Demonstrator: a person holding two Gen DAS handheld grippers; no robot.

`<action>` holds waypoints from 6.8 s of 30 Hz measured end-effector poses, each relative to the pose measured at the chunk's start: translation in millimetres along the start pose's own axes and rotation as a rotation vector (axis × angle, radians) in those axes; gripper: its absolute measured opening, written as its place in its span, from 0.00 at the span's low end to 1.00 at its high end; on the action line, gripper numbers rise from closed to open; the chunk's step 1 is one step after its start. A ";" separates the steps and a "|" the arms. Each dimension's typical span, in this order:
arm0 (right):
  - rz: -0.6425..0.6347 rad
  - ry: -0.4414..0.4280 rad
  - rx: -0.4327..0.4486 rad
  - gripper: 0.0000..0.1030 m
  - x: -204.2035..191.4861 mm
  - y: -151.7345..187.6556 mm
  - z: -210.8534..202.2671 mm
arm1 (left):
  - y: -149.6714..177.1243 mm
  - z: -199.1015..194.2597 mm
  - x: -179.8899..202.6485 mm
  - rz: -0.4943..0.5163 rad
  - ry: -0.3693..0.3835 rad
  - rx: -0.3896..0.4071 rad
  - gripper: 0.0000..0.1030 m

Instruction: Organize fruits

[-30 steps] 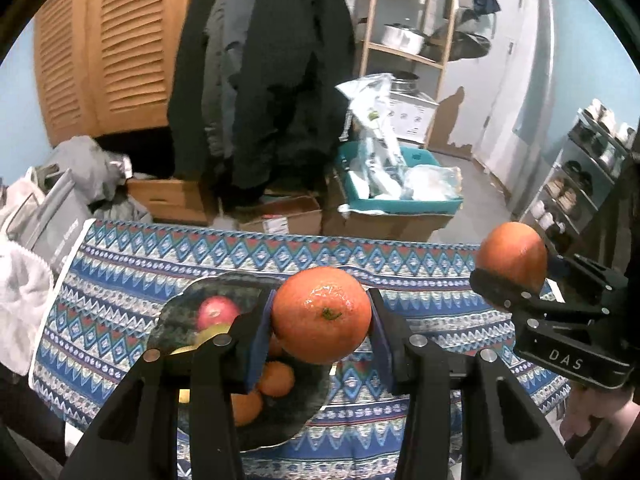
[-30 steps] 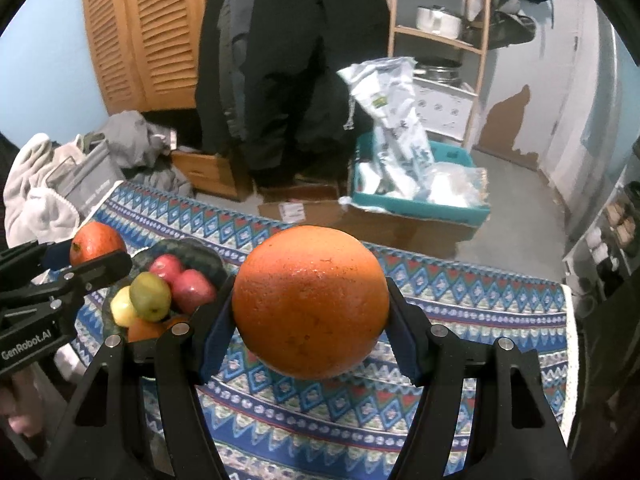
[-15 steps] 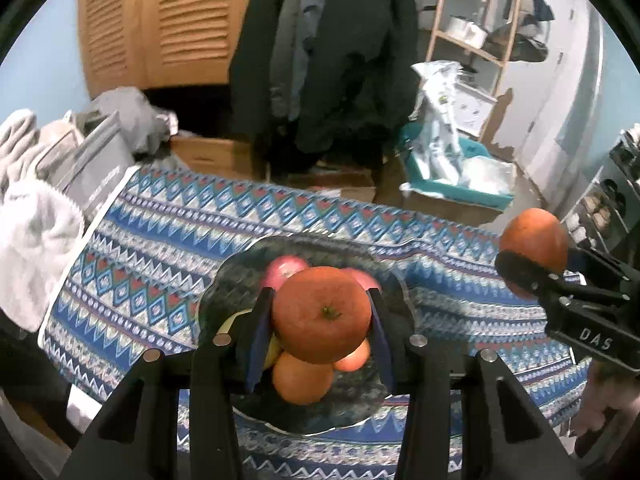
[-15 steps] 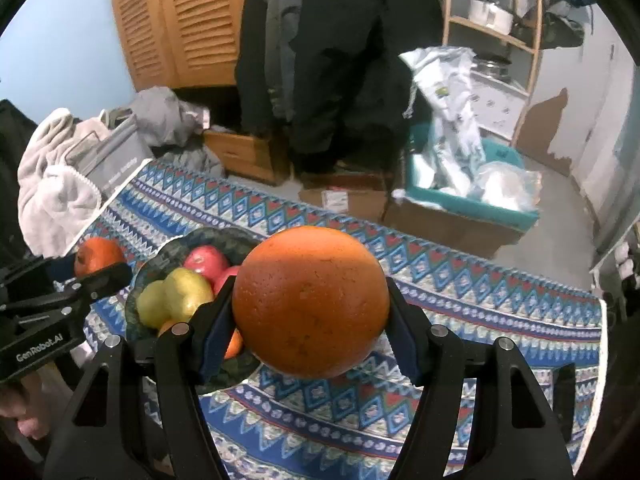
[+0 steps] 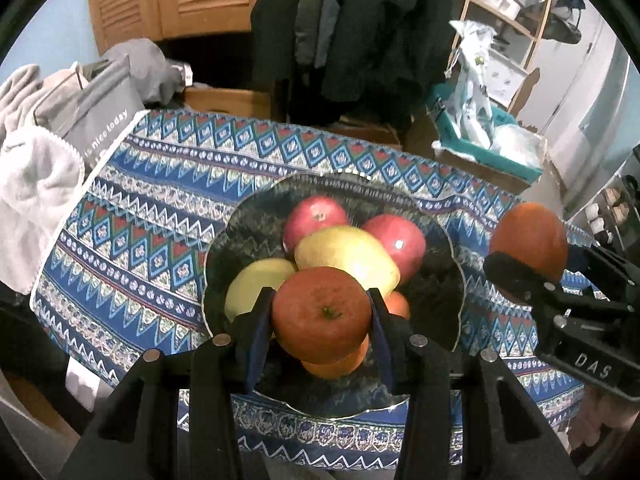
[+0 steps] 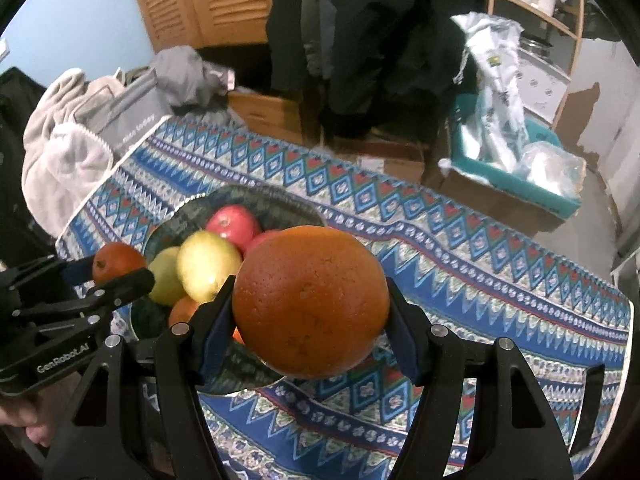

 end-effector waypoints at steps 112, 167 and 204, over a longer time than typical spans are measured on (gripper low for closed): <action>0.145 0.286 0.552 0.78 113.6 -2.0 -245.0 | -75.9 -188.1 114.4 0.187 0.000 0.500 0.99; 0.139 0.279 0.533 0.78 109.7 -1.0 -239.9 | -75.1 -192.1 113.6 0.172 -0.015 0.485 0.99; 0.134 0.280 0.531 0.78 106.7 -1.4 -239.2 | -72.0 -194.5 114.2 0.169 -0.044 0.476 0.99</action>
Point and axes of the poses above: each gripper's, at about its wrist camera, not at the fingertips, and z roughly the way its jaws point, x to its right, y to its underside, the point moved 5 cm from there along z, roughly the way its jaws point, and after that the axes turned 6 degrees about z, right-handed, at the moved point
